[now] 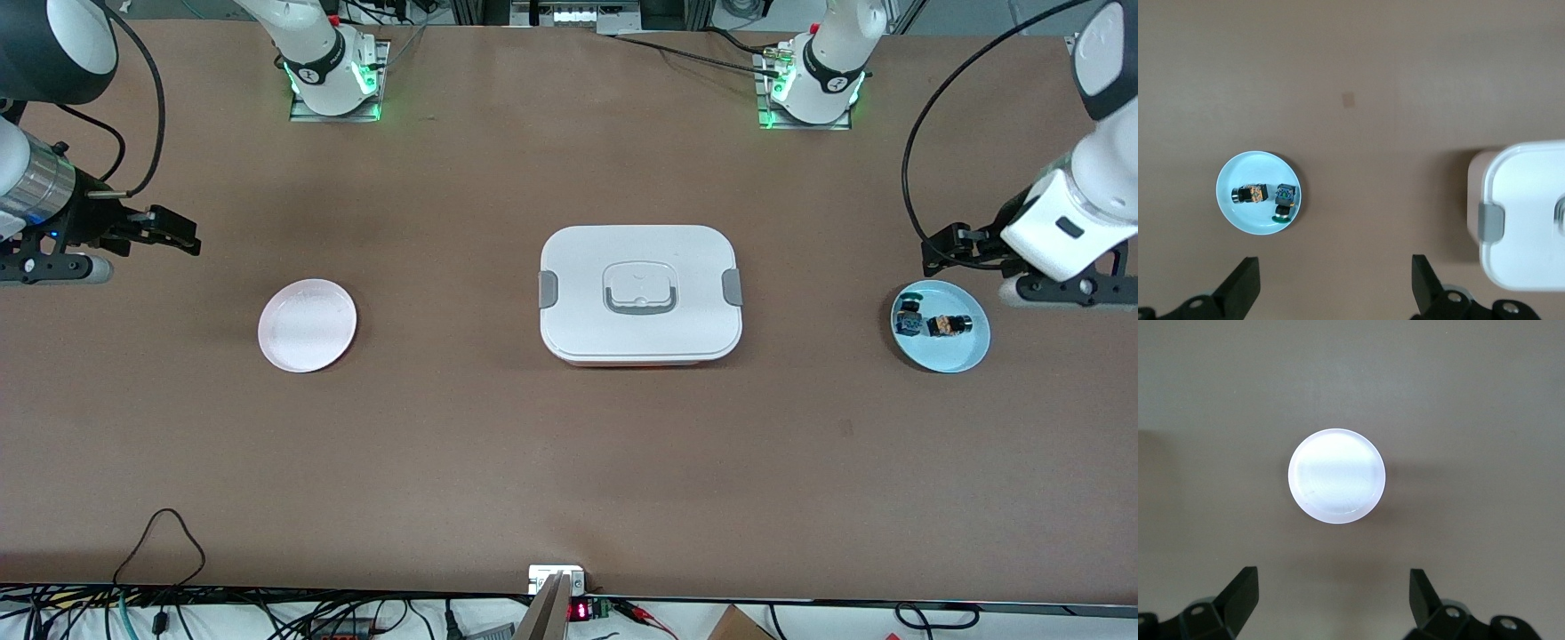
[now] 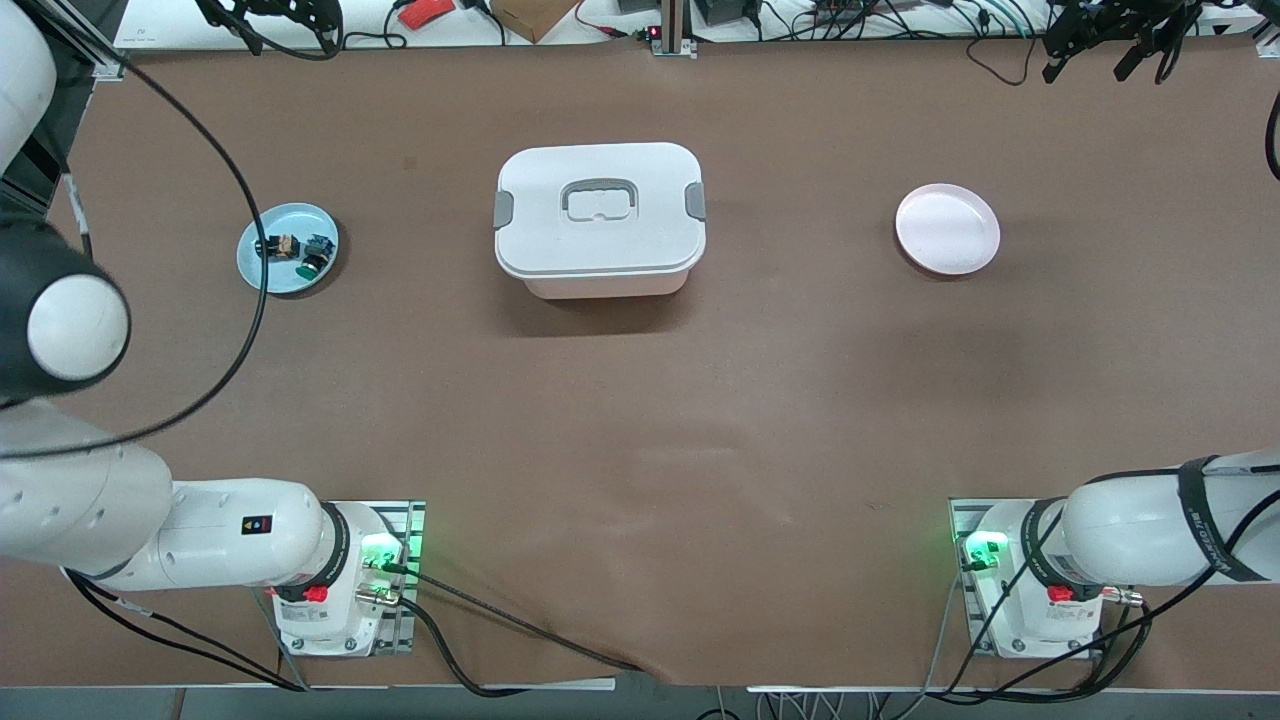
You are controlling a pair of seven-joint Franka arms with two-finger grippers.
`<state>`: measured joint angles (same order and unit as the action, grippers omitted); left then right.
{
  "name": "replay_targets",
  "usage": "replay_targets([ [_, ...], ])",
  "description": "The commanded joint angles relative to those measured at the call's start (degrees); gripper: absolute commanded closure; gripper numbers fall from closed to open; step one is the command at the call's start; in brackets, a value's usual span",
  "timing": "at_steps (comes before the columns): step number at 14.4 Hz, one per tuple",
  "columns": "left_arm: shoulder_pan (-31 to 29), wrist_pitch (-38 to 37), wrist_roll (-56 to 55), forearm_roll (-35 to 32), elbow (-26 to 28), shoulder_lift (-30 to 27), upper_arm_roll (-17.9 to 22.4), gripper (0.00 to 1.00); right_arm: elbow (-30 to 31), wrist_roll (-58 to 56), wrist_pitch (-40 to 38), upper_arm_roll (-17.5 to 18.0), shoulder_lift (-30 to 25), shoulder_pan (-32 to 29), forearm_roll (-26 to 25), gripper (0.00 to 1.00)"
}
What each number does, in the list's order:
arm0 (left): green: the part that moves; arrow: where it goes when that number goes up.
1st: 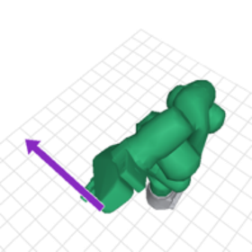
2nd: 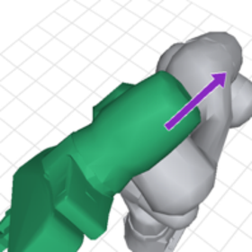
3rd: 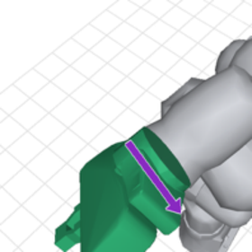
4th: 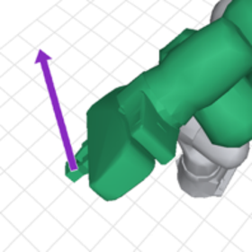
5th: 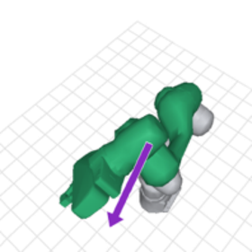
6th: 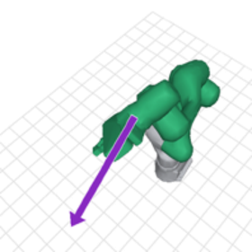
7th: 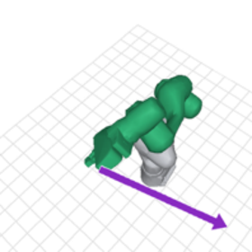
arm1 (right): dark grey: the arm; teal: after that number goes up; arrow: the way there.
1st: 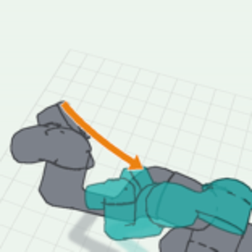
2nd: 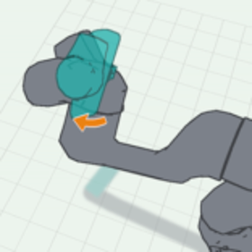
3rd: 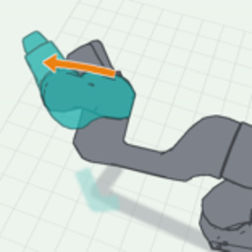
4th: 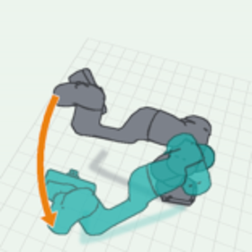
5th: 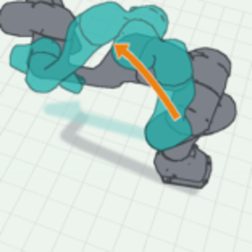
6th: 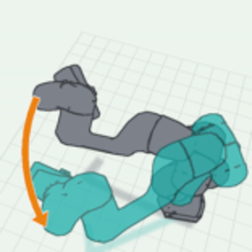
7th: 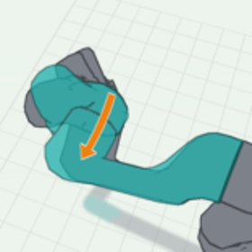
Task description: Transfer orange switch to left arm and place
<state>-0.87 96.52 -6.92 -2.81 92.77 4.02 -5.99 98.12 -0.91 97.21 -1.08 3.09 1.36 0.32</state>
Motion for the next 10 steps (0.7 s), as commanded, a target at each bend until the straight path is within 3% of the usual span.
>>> replay_targets([
  [1, 5.7, 4.12, 0.83, 0.87, 8.31, -6.75, 5.1, 0.0, 0.24, -0.14, 0.52, 1.25, -0.89, -1.27, -0.58, 0.0],
  [10, 5.53, 1.92, 3.76, 0.7, 7.34, -5.87, 5.72, 0.0, -3.55, -0.41, -2.46, 1.43, -1.33, -1.09, -0.67, 0.0],
])
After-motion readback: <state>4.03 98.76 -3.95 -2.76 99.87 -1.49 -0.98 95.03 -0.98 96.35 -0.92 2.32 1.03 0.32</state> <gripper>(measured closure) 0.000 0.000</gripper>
